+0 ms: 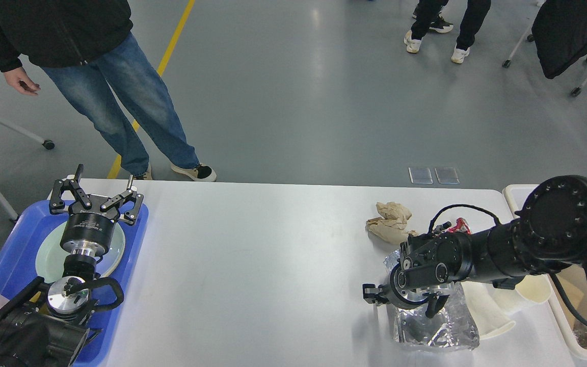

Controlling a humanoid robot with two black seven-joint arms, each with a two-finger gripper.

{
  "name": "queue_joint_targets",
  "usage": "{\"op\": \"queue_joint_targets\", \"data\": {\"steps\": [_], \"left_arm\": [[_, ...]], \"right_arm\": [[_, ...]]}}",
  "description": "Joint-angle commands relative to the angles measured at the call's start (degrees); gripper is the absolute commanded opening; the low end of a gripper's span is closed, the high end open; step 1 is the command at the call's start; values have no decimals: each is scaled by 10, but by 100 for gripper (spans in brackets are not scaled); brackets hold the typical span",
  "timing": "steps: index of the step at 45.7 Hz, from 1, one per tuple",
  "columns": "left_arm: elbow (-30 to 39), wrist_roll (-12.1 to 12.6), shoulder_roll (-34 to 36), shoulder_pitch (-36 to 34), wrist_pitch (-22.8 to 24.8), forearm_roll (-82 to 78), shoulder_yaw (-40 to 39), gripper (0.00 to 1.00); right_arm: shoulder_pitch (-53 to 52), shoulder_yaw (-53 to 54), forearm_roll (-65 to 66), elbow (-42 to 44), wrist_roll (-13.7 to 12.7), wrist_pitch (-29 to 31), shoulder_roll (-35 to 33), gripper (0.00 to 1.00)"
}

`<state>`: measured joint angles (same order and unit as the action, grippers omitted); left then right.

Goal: Tidy desktop
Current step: 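Lower the right gripper onto the crumpled foil wrapper and grasp it, then lift the foil wrapper and drop it into the white bin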

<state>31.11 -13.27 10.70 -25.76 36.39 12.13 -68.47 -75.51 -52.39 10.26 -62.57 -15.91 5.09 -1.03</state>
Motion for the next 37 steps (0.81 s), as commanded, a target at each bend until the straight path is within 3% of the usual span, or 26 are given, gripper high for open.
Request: {"op": "queue_joint_targets", "data": {"steps": [1,4,25,37], "left_arm": [[0,0,0,0,0,0,0,96],[0,0,0,0,0,0,0,96],[0,0,-1,0,0,0,0,96],[0,0,0,0,0,0,0,96]], "right_arm": [[3,0,0,1,0,0,0,10],[4,2,-1,1,0,0,0,0],[-15,4,-7,-26,0,16,-1,0],[-117,3,-46,-83,2,109,-23,0]]}}
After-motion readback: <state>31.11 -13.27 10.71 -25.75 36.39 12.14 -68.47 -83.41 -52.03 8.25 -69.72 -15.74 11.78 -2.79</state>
